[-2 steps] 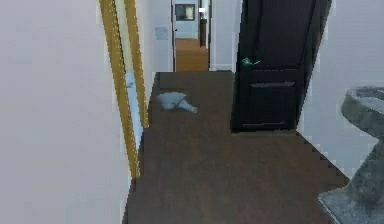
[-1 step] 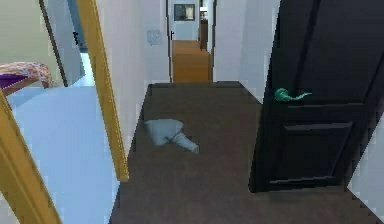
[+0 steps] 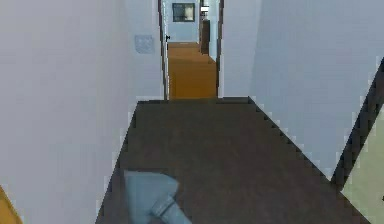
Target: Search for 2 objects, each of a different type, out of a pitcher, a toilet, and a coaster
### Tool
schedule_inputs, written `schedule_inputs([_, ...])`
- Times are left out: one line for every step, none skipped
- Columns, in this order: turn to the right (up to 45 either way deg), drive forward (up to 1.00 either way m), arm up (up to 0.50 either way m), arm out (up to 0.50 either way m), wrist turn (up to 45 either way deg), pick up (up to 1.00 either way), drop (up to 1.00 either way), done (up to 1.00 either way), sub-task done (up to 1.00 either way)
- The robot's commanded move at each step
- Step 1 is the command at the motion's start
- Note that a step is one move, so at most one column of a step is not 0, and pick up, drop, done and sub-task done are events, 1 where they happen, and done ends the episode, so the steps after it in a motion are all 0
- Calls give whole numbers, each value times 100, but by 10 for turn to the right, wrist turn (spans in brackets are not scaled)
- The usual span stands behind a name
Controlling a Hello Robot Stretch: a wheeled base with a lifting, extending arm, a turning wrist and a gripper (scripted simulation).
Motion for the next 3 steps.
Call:
schedule_inputs([0, 100, 0, 0, 0, 0, 0, 0, 0])
schedule_inputs([0, 100, 0, 0, 0, 0, 0, 0, 0])
schedule_inputs([0, 100, 0, 0, 0, 0, 0, 0, 0])
